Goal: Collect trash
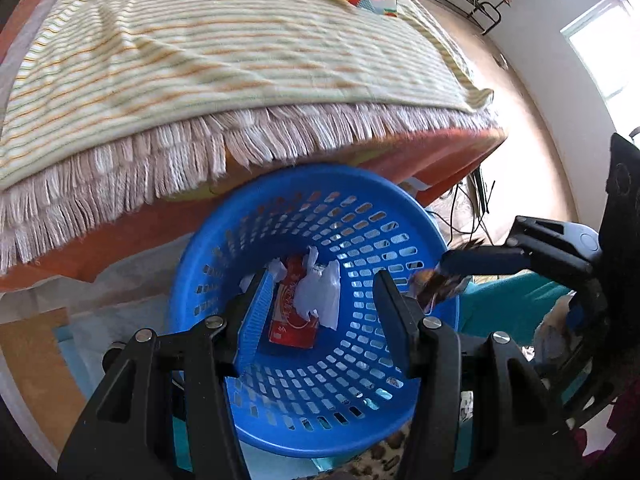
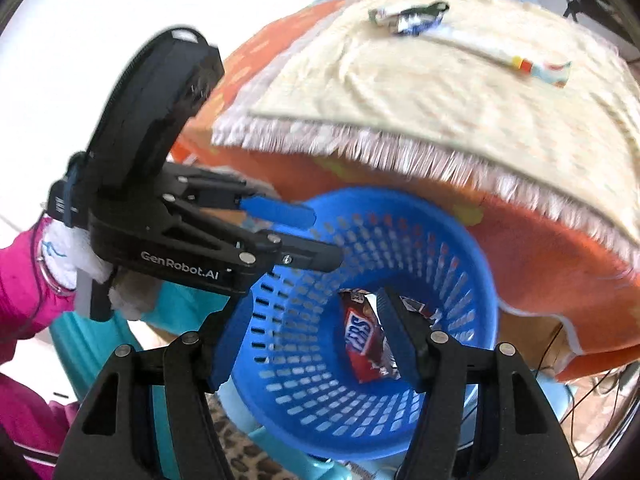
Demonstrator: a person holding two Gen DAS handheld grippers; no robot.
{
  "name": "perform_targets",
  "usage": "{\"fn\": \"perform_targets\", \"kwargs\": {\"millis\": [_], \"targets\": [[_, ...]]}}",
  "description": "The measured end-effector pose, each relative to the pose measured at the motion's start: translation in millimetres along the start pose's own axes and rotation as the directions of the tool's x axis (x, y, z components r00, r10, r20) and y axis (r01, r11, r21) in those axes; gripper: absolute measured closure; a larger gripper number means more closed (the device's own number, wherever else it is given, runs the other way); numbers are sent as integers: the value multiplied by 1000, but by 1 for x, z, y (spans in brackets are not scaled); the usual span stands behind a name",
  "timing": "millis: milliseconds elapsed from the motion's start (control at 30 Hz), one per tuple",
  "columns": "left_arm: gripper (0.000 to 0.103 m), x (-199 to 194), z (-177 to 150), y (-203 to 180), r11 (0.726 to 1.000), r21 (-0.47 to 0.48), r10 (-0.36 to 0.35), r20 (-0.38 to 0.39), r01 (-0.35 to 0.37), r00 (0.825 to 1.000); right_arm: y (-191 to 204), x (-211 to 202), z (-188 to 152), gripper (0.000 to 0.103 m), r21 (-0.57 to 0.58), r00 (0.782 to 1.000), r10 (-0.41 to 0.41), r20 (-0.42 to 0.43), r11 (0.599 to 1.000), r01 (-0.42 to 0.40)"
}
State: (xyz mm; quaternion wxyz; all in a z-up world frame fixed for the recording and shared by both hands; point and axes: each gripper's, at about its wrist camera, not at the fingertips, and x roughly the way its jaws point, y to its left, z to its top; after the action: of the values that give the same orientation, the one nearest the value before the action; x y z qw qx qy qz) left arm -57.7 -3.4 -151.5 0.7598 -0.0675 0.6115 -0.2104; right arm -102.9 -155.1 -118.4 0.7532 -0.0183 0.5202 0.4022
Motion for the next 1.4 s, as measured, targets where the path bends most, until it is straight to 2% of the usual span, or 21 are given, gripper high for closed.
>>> {"fn": "perform_targets", "kwargs": {"millis": [300, 533, 633, 767, 900, 967, 1067, 1267, 1400], "targets": [[50, -7, 10, -5, 1000, 22, -20, 7, 20, 1000, 18, -3, 5, 40, -86, 1000, -13, 7, 996, 14], [50, 3, 11, -11, 994, 39, -98, -57, 100, 994, 26, 2, 3, 40, -149, 999, -34, -1, 988, 33], [50, 10, 12, -14, 994, 54, -89, -85, 94, 992, 31, 3, 2, 40, -179, 999, -44, 1, 983, 44], [50, 15, 11, -9, 997, 33, -70, -91, 74, 993, 33, 3, 1, 40, -196, 999, -50, 0, 979, 49], [50, 14, 13, -5, 995, 7, -102, -90, 103, 991, 34, 3, 0, 40, -213, 999, -52, 2, 976, 51], [50, 13, 14, -6, 997, 14, -80, -77, 81, 994, 34, 3, 0, 40, -214, 999, -52, 2, 975, 51], [50, 8, 16, -3, 991, -14, -136, -76, 135, 988, 34, 2, 1, 40, -214, 998, -59, 8, 975, 59], [50, -5, 21, -4, 995, -2, -99, -35, 99, 994, 31, -1, 3, 40, -198, 998, -61, 14, 978, 62], [50, -19, 26, -7, 999, 31, -34, 13, 33, 999, 30, -5, 8, 40, -198, 995, -95, 23, 975, 97]]}}
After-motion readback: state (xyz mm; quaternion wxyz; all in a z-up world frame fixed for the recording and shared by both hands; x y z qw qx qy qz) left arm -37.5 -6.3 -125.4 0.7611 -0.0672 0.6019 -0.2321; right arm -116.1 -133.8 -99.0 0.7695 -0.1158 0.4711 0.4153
